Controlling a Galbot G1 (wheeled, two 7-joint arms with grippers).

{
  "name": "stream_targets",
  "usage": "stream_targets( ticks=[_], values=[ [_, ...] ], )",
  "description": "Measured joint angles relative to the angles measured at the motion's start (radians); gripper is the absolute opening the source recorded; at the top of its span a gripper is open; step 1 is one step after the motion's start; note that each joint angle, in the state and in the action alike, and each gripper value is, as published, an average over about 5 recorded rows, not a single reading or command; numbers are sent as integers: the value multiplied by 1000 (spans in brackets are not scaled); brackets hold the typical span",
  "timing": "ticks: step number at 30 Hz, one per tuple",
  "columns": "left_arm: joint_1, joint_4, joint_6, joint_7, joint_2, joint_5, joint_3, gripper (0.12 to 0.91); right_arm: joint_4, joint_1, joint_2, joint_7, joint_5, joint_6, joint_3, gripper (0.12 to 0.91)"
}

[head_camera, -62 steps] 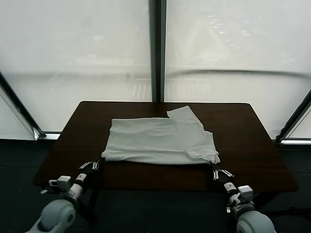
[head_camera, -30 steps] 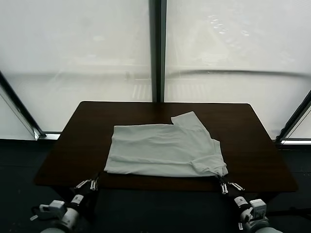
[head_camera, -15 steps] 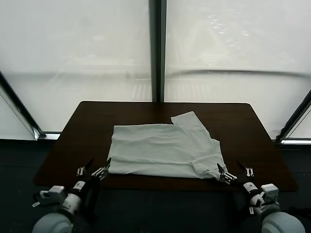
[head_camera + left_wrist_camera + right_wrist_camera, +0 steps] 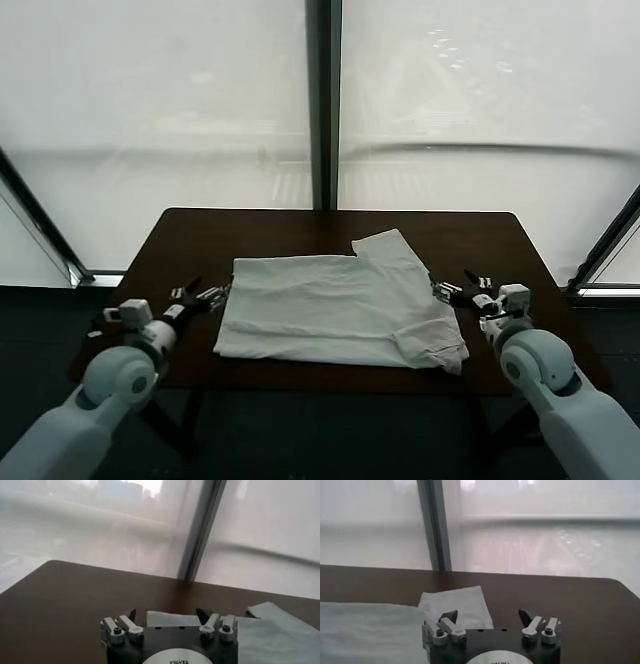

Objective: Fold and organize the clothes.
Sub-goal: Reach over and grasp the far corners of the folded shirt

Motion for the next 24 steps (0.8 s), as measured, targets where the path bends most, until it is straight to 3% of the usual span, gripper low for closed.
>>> stream_targets(
  ticks=[8, 15, 24],
  values=[
    [-100, 148, 9, 45, -34, -2, 62, 907, -152, 74, 63, -76, -9, -3, -6, 907],
    [-133, 220, 17, 70, -51, -6, 75, 907, -225, 110, 93, -96, -29, 0, -9, 907],
    [-98, 204, 40, 81, -54, -24, 74, 907, -314, 146, 134, -116, -31, 0, 8, 907]
  ],
)
